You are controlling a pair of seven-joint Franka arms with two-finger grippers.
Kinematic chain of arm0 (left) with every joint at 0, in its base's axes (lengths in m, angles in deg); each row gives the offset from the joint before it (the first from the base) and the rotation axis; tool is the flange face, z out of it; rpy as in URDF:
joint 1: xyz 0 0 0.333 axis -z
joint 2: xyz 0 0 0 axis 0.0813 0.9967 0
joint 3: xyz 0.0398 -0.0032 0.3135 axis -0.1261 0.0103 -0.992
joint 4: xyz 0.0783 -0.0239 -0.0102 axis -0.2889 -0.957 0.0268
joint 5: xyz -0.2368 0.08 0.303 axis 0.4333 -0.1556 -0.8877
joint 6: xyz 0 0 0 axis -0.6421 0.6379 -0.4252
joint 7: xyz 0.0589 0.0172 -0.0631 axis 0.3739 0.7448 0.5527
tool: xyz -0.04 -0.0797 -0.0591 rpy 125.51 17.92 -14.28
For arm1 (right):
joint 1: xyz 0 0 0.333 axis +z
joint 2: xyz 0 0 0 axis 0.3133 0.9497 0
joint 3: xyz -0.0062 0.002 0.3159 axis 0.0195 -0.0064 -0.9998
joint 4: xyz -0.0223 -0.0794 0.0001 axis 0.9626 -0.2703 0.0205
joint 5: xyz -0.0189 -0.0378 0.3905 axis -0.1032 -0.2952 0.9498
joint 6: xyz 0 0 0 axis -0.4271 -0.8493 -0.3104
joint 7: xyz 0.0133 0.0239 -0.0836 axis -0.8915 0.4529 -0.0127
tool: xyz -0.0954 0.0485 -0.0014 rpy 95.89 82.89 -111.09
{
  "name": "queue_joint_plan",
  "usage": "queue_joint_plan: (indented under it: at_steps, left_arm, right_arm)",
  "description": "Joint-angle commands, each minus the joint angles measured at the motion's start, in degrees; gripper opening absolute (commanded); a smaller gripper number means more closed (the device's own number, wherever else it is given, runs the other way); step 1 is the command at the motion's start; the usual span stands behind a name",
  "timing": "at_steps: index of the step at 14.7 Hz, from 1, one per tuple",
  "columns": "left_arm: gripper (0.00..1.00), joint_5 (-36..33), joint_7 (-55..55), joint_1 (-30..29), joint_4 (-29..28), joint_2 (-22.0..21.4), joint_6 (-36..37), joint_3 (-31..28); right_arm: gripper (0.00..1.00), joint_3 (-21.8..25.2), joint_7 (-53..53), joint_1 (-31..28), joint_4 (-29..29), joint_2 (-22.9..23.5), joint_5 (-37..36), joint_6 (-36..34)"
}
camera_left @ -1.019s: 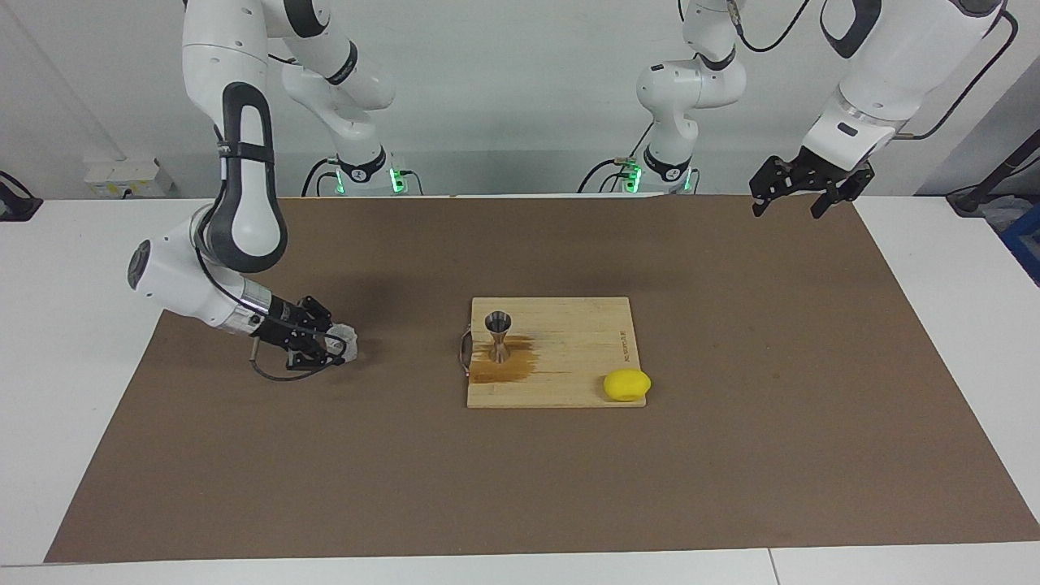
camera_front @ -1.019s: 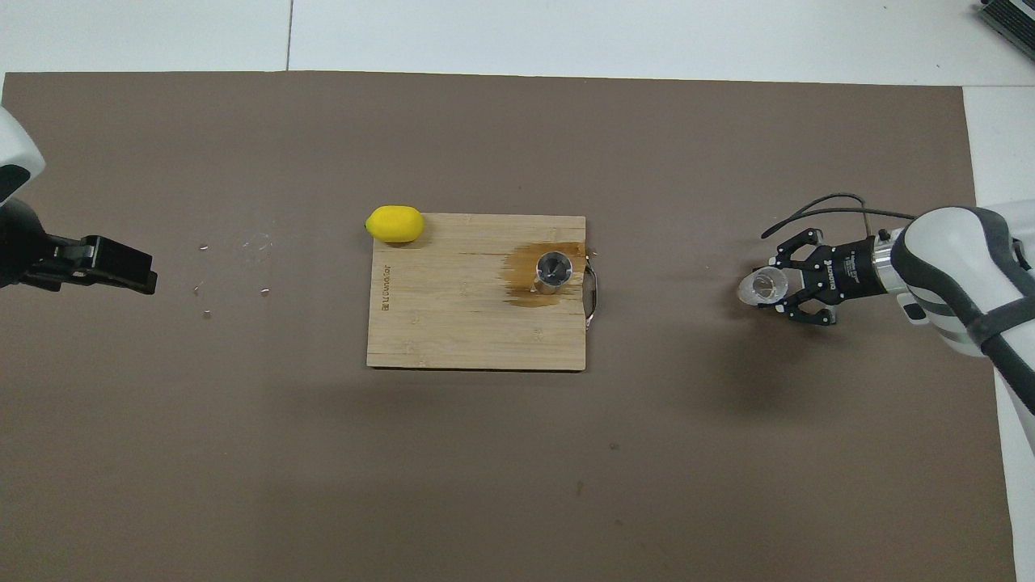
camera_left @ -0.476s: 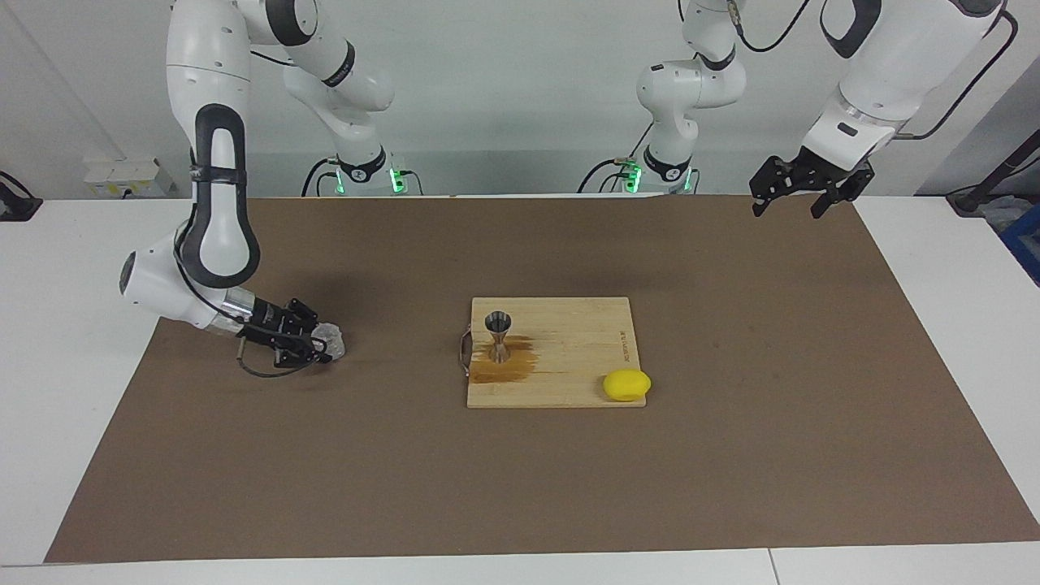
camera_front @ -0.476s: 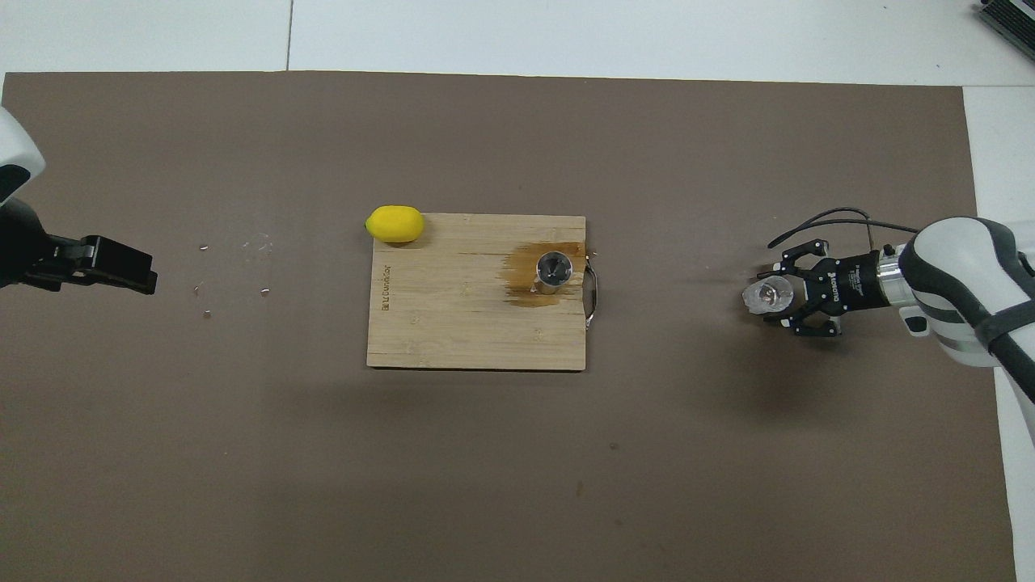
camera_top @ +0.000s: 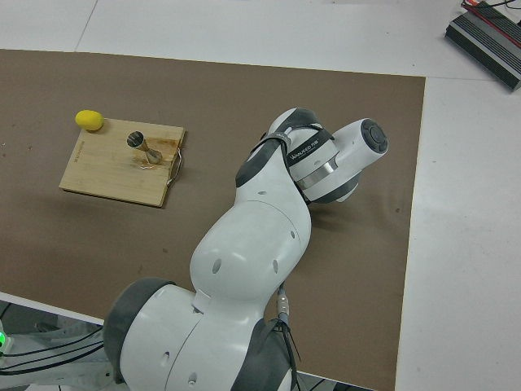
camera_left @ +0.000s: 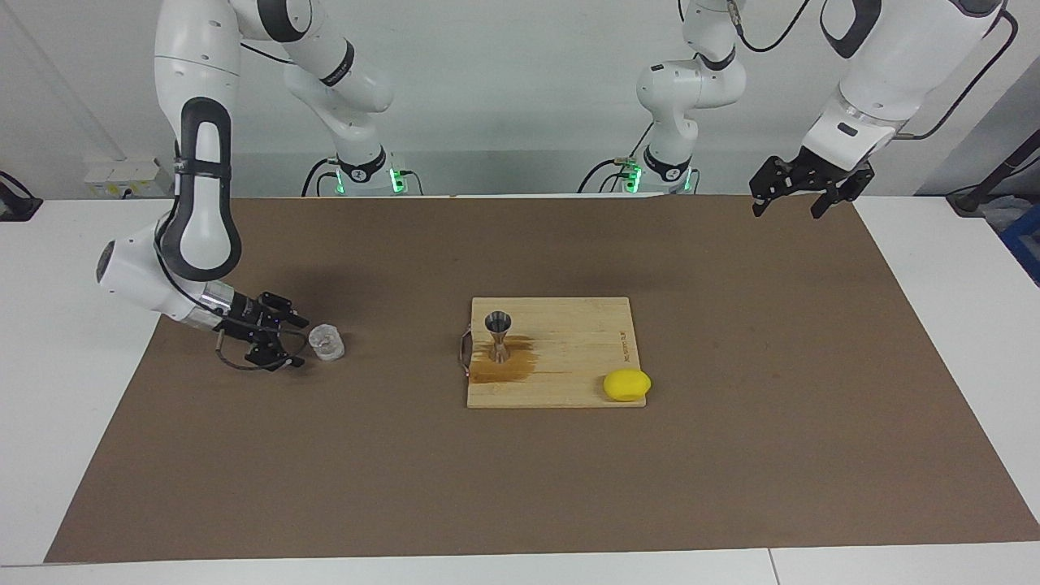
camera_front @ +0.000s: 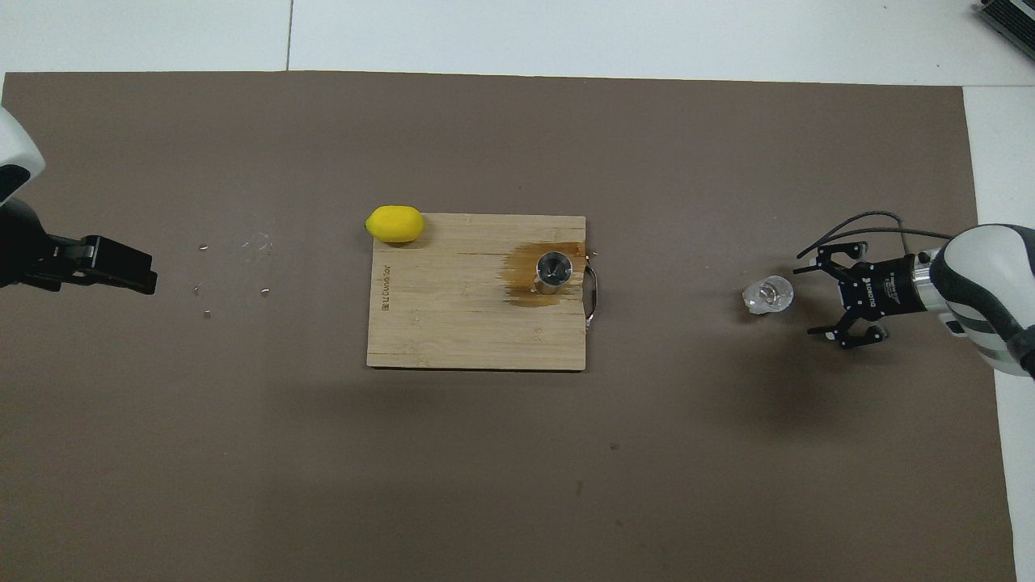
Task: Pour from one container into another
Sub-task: 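Lower the glass onto the table and open the right gripper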
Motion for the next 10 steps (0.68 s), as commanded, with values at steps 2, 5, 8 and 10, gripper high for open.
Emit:
queue_joint_plan:
  at_steps: [2,5,8,10]
  left_arm:
    - [1.0,0.6,0.1,-0.1,-1.7,-1.6,0.1,-0.2]
    - [1.0,0.5,0.1,-0.1,-1.7,-1.6,0.1,-0.1]
    - [1.0,0.5,0.1,-0.1,-1.7,-1.6,0.1,-0.1]
    - [1.0,0.5,0.1,-0.1,-1.7,-1.6,0.1,-0.1]
  right_arm:
    - [1.0,-0.6,-2.3,2.0,1.9,-8.3,-12.2,-1.1]
    - [1.0,-0.7,-2.6,6.2,1.2,-11.0,-17.4,-5.2]
    - [1.0,-0.7,-9.5,12.8,1.0,-12.6,-19.9,-5.4]
    - [1.0,-0.7,-10.6,17.0,1.0,-13.2,-23.4,-4.9]
